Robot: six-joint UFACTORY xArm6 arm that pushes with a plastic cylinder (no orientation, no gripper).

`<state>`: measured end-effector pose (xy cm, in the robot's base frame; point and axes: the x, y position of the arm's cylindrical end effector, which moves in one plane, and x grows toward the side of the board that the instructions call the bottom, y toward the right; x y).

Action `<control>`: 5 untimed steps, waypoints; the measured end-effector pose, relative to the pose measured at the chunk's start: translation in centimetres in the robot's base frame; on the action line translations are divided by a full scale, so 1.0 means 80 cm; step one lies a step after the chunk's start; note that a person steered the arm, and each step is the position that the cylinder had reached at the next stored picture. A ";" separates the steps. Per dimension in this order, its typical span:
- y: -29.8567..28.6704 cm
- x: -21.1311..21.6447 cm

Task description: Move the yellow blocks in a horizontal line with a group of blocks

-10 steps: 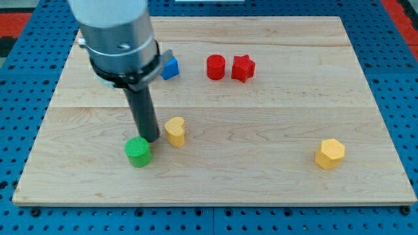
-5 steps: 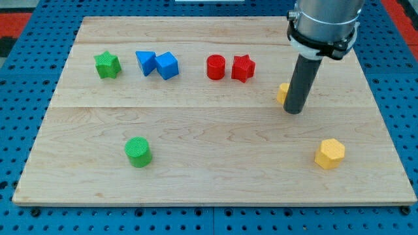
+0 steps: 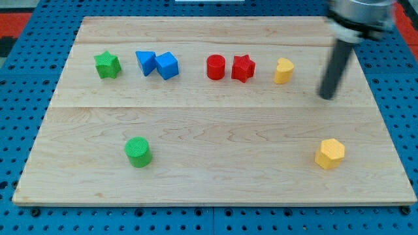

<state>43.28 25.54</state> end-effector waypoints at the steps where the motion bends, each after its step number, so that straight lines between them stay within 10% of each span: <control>1: 0.095 0.083; 3: -0.022 0.198; 5: -0.123 0.106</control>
<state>51.80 15.73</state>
